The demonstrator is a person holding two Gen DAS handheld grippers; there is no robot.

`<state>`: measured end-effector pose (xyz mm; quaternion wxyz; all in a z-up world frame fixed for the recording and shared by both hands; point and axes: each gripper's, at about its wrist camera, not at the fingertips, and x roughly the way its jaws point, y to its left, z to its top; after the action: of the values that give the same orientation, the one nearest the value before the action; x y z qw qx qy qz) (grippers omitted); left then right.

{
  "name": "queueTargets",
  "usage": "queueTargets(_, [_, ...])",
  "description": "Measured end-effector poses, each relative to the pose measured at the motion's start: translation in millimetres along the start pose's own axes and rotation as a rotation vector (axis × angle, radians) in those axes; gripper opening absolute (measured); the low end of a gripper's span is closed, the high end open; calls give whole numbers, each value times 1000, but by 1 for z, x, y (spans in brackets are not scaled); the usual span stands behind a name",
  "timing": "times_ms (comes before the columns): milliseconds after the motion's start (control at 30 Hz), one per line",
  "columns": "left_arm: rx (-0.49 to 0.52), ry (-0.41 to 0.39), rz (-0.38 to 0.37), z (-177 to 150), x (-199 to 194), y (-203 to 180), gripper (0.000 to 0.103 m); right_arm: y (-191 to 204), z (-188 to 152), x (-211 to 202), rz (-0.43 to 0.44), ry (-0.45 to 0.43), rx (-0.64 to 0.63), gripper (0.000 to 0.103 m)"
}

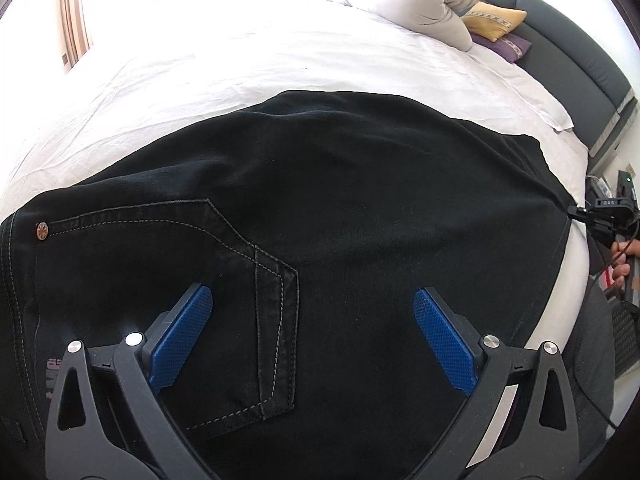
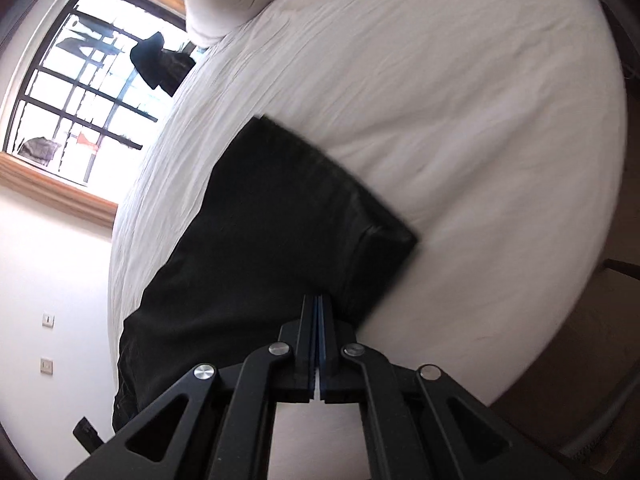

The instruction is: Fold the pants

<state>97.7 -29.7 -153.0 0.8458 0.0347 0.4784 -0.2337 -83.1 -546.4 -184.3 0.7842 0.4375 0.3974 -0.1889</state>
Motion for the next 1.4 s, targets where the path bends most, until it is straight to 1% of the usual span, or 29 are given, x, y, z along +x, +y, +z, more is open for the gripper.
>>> queueTargets(33, [-4, 3, 2, 0, -1, 1, 102, -4, 1, -8, -47, -31, 18, 7])
queueTargets(67, [-9, 5, 4, 0, -2, 1, 102, -11, 1, -16, -78, -66, 52, 17])
queueTargets(100, [-19, 6, 5, 1, -4, 2, 102, -14, -2, -24, -60, -96, 100, 43])
queueTargets(133, [-38, 4, -3, 3, -7, 3, 102, -18, -5, -29, 12, -109, 144, 54])
queueTargets(167, [-55, -2, -21, 6, -9, 2, 102, -30, -1, -38, 87, -100, 168, 54])
queueTargets(200, [-71, -11, -37, 9, -12, 2, 102, -29, -1, -35, 130, -81, 178, 56])
queueTargets(233, [-80, -18, -47, 12, -14, 2, 102, -27, -2, -30, 154, -66, 180, 56])
queueTargets(300, [-77, -12, -58, 22, -10, -4, 102, -35, 6, -24, 186, -45, 206, 56])
queueTargets(367, [-61, -12, -61, 31, -9, -8, 102, -44, 8, -16, 194, -25, 254, 56])
queueTargets(400, [-50, -13, -63, 33, -7, -10, 102, -41, 19, -14, 216, -24, 263, 57])
queueTargets(467, [-43, 8, -58, 38, 0, -12, 102, -35, 21, -7, 224, -22, 268, 57])
queueTargets(500, [-48, 22, -59, 39, 4, -11, 102, -33, 23, -9, 228, -26, 268, 57])
queueTargets(633, [-38, 20, -50, 40, 14, -15, 102, -35, 30, -3, 265, -31, 291, 57])
queueTargets(667, [-33, 21, -48, 44, 23, -23, 102, -39, 31, -2, 281, -34, 299, 57])
queueTargets(733, [-29, 21, -52, 42, 25, -23, 102, -38, 35, 1, 284, -31, 292, 57])
queueTargets(800, [-25, 26, -55, 42, 29, -23, 102, -32, 38, 2, 268, -31, 262, 57])
queueTargets(867, [-18, 28, -54, 43, 30, -21, 102, -30, 40, 3, 279, -35, 250, 61])
queueTargets(900, [-14, 28, -51, 42, 33, -23, 102, -29, 40, 3, 289, -37, 250, 65])
queueTargets(933, [-11, 29, -49, 42, 33, -24, 102, -27, 40, 4, 288, -37, 242, 66])
queueTargets(1067, [-8, 25, -52, 39, 33, -21, 102, -26, 37, 3, 283, -50, 231, 65])
queueTargets(1133, [-6, 25, -50, 40, 35, -22, 102, -27, 35, 3, 270, -53, 236, 58])
queueTargets(1167, [-5, 25, -48, 39, 34, -22, 102, -28, 35, 2, 268, -53, 240, 56])
queueTargets(1200, [-3, 25, -46, 39, 35, -22, 102, -29, 35, 3, 259, -51, 244, 49])
queueTargets(1233, [-2, 25, -45, 40, 35, -24, 102, -31, 35, 3, 254, -49, 253, 38])
queueTargets(1267, [-3, 25, -46, 40, 35, -23, 102, -35, 35, 3, 266, -47, 264, 34])
queueTargets(1300, [-4, 25, -46, 40, 35, -24, 102, -37, 34, 3, 279, -46, 279, 27])
queueTargets(1400, [-6, 27, -47, 41, 37, -27, 102, -37, 33, 2, 294, -63, 289, 24])
